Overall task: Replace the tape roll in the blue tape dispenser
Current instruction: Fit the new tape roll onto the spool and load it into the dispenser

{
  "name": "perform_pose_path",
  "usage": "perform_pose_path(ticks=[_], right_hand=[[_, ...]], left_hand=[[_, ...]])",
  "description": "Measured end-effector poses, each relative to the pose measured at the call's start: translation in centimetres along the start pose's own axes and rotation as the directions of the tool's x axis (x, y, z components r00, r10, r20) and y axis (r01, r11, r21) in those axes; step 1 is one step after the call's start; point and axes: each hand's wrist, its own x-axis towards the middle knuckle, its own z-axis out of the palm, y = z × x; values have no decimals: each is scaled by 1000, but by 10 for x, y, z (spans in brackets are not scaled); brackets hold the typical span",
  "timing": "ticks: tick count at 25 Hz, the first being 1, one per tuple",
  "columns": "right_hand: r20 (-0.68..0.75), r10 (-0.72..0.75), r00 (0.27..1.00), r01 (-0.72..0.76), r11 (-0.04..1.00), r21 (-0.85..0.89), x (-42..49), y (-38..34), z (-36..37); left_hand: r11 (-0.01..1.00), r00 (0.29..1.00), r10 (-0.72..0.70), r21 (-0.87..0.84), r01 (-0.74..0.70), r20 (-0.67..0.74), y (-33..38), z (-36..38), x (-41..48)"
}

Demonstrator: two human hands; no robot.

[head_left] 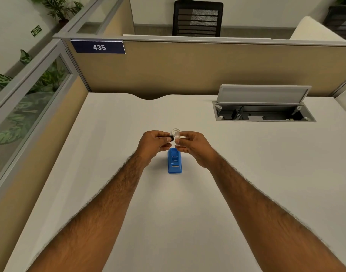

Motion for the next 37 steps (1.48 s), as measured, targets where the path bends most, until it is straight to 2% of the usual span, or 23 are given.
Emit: perform_pose_path(ticks=[15,21,24,32,37], right_hand=[[61,-39,997,40,999,-15,-6,-10,5],[68,-50,996,53,998,-42,-8,-8,5],[56,-40,998,43,998,-53,-8,-8,6],[68,15,998,-14,1000,-10,-11,-7,5],[97,50,994,-47,998,-42,-14,-6,3]], left_hand=[[997,998,58,45,-57,-18,4,4,-5],[994,998,60,89,-62,28,1,6,-4],[991,997,72,111,-71,-2,0,7,-5],[992,998,55,108,-57,20,1,8,-6],[992,998,36,116,-41,46,-3,5,-8]])
